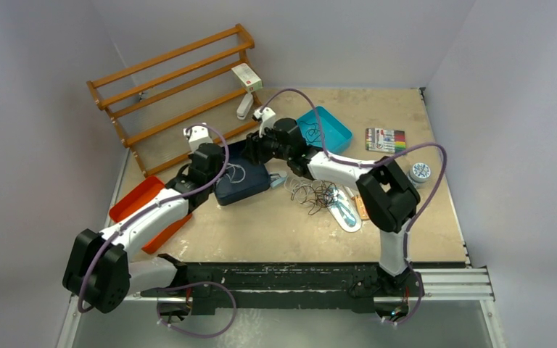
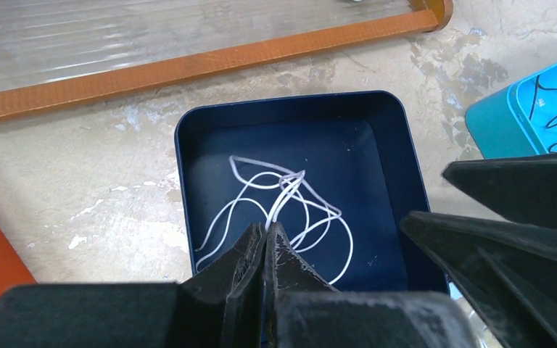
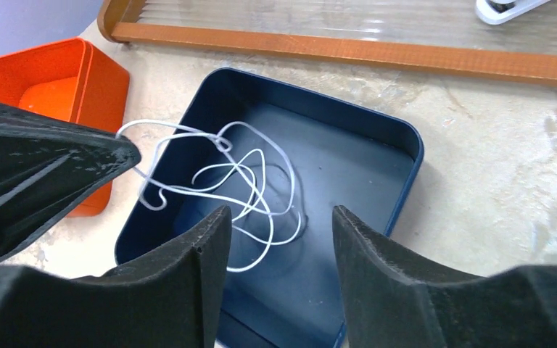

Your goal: Untangle the cables

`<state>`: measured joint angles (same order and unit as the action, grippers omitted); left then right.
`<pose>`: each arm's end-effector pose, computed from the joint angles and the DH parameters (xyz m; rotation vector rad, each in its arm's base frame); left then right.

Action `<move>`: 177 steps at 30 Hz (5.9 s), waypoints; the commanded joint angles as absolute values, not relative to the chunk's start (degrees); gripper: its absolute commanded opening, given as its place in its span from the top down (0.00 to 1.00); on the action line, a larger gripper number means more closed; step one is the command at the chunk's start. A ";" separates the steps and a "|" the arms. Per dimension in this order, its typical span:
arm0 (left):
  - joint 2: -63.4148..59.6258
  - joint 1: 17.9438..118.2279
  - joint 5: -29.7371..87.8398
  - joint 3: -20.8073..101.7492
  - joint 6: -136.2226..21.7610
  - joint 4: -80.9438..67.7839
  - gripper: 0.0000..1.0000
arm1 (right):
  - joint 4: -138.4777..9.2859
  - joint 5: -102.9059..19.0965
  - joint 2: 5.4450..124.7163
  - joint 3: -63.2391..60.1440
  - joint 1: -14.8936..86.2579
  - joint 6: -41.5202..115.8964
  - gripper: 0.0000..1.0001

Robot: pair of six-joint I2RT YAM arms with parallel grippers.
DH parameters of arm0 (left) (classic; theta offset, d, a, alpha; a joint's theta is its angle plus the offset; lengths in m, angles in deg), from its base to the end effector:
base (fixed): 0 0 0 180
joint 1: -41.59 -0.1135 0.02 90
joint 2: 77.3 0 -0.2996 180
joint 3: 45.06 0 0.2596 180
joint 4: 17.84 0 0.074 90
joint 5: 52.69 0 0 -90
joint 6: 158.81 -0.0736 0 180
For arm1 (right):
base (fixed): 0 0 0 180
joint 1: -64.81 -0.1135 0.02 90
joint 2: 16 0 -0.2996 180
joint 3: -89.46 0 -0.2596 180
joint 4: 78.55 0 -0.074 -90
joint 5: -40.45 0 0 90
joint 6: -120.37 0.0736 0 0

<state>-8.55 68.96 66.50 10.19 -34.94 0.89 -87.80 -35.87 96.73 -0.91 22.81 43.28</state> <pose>0.2659 -0.0972 0.2584 -0.4075 2.0163 -0.1159 0.3717 0.3581 0.2531 -0.6466 1.7849 0.8839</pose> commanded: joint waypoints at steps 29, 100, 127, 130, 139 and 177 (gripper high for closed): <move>0.51 68.59 66.27 22.99 -36.43 4.52 0.66 | -92.98 -50.66 77.49 -16.54 22.72 44.11 0.35; 26.86 82.51 27.78 33.09 -46.26 -9.03 0.59 | -70.44 -52.53 55.99 -34.38 37.20 56.47 0.41; 21.14 82.54 33.05 33.43 -44.30 -7.76 1.00 | -82.59 -52.71 47.30 -41.55 37.13 58.18 0.38; 19.73 82.52 32.80 33.52 -44.37 -7.03 1.00 | -87.64 -54.27 43.40 -44.80 37.17 58.61 0.37; 16.12 82.87 31.84 34.23 -44.98 -4.60 1.00 | -92.50 -56.11 38.67 -49.34 37.19 57.47 0.34; 11.06 84.66 32.36 40.83 -48.42 2.54 1.00 | -107.69 -44.44 55.48 -45.47 37.14 53.93 0.26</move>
